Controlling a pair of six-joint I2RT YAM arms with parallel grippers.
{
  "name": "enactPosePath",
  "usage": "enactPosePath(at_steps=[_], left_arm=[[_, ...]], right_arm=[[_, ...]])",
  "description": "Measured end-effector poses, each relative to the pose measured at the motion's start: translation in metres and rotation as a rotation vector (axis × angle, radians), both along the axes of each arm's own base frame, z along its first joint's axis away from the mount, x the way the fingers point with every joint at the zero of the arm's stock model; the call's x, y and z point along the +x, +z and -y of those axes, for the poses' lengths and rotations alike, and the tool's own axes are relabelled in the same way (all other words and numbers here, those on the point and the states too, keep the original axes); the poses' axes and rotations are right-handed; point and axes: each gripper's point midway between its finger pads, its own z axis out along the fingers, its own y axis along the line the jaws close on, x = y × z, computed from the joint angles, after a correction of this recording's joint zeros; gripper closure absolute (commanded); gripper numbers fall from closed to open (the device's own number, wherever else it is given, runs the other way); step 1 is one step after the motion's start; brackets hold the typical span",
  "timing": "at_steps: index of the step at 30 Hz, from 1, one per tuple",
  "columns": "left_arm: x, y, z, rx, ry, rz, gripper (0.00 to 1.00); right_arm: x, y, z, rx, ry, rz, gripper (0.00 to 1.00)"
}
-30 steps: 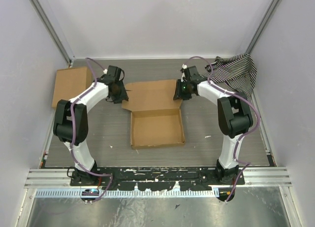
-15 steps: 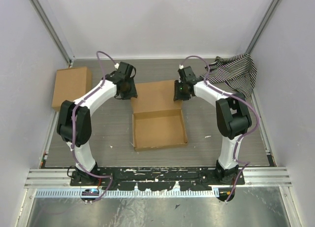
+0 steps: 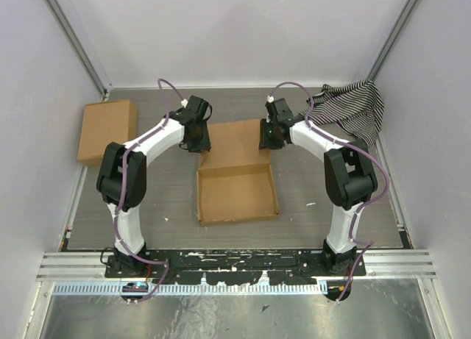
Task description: Fold the paper box
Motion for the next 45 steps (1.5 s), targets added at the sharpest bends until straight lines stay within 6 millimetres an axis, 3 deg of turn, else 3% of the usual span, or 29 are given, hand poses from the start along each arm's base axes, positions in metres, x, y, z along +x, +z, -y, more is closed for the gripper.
enactPosePath(at_steps=[5, 10, 16, 26, 34, 45], left_arm=[[0.004, 0.001, -0.001, 0.035, -0.003, -0.002, 0.70], [0.011, 0.007, -0.011, 0.112, 0.002, 0.025, 1.00], [0.012, 0.008, -0.021, 0.155, 0.004, 0.062, 1.00], [-0.009, 0.012, -0.029, 0.109, -0.004, 0.196, 1.00], [-0.024, 0.030, -0.031, 0.056, -0.003, 0.379, 1.00], [-0.035, 0.061, -0.036, 0.004, 0.037, 0.608, 1.00]], right_arm=[[0.000, 0.000, 0.001, -0.006, -0.004, 0.001, 0.62], [-0.001, -0.001, 0.003, -0.014, -0.007, -0.003, 0.54], [0.004, 0.004, 0.013, -0.009, -0.028, -0.012, 0.50], [0.030, 0.034, 0.030, 0.058, -0.051, 0.037, 0.49], [0.036, 0.048, 0.031, 0.096, -0.027, 0.048, 0.46], [0.033, 0.044, 0.050, 0.081, -0.039, 0.013, 0.44]])
